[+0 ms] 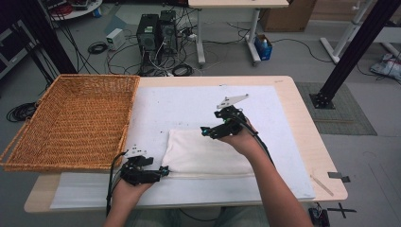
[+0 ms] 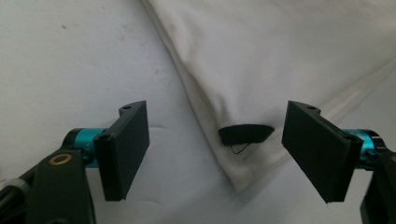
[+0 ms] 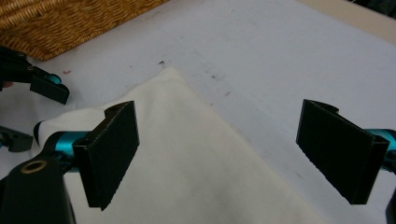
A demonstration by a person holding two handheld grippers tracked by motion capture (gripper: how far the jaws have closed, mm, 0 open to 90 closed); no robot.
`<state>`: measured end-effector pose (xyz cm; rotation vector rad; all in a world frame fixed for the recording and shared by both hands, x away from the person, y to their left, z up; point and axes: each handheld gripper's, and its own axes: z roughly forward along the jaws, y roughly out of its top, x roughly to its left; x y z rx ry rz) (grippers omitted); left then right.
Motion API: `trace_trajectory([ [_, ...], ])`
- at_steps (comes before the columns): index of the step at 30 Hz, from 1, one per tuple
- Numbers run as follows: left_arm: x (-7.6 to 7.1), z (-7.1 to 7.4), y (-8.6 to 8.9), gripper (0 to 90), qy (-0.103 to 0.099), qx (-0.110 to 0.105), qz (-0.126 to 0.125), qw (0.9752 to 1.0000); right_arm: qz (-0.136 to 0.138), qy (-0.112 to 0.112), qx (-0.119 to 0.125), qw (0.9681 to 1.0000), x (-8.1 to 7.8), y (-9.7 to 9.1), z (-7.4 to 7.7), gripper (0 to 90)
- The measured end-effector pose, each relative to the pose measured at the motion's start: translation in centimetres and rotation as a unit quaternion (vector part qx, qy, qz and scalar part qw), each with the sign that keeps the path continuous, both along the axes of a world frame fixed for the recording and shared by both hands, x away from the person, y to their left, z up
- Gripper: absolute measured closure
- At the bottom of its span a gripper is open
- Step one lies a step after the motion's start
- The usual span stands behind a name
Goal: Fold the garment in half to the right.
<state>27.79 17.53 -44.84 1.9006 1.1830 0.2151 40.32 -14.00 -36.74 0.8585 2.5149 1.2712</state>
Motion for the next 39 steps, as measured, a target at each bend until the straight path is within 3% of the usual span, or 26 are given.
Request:
trace_trajectory([
  [2, -0.1, -0.2, -0.4, 24.6, -0.005, 0.009, 0.003, 0.9999, 0.012, 0.014, -0.011, 0.9998, 0.8, 1.8, -1.3, 15.3],
  [6, -0.3, -0.2, -0.6, 32.5, -0.001, -0.001, -0.009, 1.0, 0.02, 0.026, -0.025, 0.9991, 1.8, 3.9, -2.7, 16.4],
  [11, -0.9, -0.2, -1.6, 42.3, -0.018, 0.02, -0.01, 0.9996, 0.032, 0.034, -0.037, 0.9982, 2.9, 6.8, -3.7, 22.8],
  [18, -1.4, -0.4, -1.5, 72.4, -0.03, 0.037, 0.005, 0.9988, 0.052, 0.047, -0.062, 0.9956, 4.1, 10.5, -5.3, 33.2],
  [19, -1.4, -0.3, -1.5, 72.4, -0.029, 0.038, 0.006, 0.9988, 0.057, 0.051, -0.068, 0.9948, 4.2, 11.1, -5.6, 34.0],
  [20, -1.5, -0.4, -1.4, 80.8, -0.026, 0.031, 0.003, 0.9992, 0.066, 0.056, -0.085, 0.9927, 4.3, 12.2, -6.4, 39.2],
  [22, -1.5, -0.5, -1.3, 83.3, -0.026, 0.027, -0.002, 0.9993, 0.077, 0.057, -0.105, 0.9898, 4.3, 13.0, -7.0, 46.3],
  [23, -1.6, -0.5, -1.2, 83.8, -0.025, 0.023, -0.002, 0.9994, 0.075, 0.046, -0.111, 0.99, 4.2, 13.2, -6.9, 52.1],
  [26, -1.7, -0.4, -0.7, 85.0, -0.026, 0.017, -0.006, 0.9995, 0.093, 0.051, -0.103, 0.989, 4.5, 13.2, -6.8, 78.5],
  [27, -1.8, -0.3, -0.5, 85.2, -0.028, 0.019, -0.006, 0.9994, 0.096, 0.046, -0.105, 0.9887, 4.4, 13.4, -6.7, 82.5],
  [30, -2.0, 0.1, 0.1, 85.3, -0.031, 0.019, -0.008, 0.9993, 0.108, 0.041, -0.106, 0.9876, 4.3, 14.0, -6.5, 84.8],
  [34, -2.5, 1.6, 1.3, 85.4, -0.05, 0.002, -0.017, 0.9986, 0.127, 0.028, -0.071, 0.989, 3.9, 15.0, -4.9, 85.7],
  [39, -2.2, 3.4, 0.8, 85.4, -0.068, -0.016, -0.051, 0.9962, 0.13, 0.014, -0.05, 0.9901, 3.7, 13.5, -2.4, 85.5],
])
